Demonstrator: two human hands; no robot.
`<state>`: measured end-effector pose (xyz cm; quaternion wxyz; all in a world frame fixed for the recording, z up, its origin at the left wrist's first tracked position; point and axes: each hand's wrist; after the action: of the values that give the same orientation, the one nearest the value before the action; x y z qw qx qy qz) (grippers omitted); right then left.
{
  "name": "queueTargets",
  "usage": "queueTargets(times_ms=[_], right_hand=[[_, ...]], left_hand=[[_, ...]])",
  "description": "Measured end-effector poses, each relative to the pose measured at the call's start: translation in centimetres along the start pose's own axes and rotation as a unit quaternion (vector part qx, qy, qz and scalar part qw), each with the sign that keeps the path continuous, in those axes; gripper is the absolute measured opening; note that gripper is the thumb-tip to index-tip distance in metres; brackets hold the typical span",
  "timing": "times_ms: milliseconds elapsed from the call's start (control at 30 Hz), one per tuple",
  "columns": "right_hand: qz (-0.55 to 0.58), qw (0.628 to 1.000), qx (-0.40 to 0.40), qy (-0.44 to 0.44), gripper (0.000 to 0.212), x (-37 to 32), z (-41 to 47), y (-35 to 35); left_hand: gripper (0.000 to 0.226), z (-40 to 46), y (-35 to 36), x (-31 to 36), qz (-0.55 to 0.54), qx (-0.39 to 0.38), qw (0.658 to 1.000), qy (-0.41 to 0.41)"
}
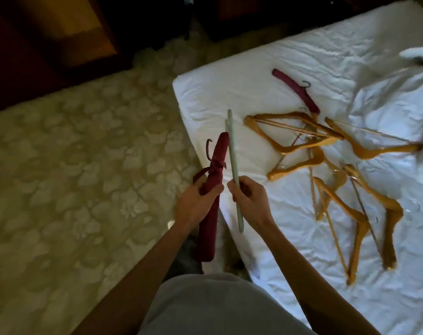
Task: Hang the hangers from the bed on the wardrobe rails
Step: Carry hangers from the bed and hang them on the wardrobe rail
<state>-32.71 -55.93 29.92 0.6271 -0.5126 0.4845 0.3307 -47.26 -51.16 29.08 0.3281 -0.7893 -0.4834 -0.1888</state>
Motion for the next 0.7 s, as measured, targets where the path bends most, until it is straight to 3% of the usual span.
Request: queueTargets(times_ms=[233, 500, 700], right_hand=[[0.021, 0.993, -0.092, -0.068, 0.039, -8.0, 10.9, 15.0], [0.058, 0.978, -0.168, -0.108, 0.025, -17.7, 21.1, 28.8], [0.060, 0.972, -0.191, -0.119, 0.021, -21.3, 29.6, 36.8]], left_hand=[[0.027, 7.4, -16.0, 2.4, -0.089, 0.046, 0.995, 0.020], [0.029, 13.5, -32.9, 7.6, -0.179, 0.107, 0.977, 0.038], [0.032, 20.6, -42.2, 11.9, -0.211, 0.124, 0.969, 0.033]])
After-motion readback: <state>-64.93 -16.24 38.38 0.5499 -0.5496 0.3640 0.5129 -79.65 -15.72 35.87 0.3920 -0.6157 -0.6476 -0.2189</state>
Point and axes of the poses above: each hand's wrist, its own z-axis towards the middle knuckle, its own y-axis out of the palm, x = y × z, and after that the axes turned 15 degrees about -y, right-handed
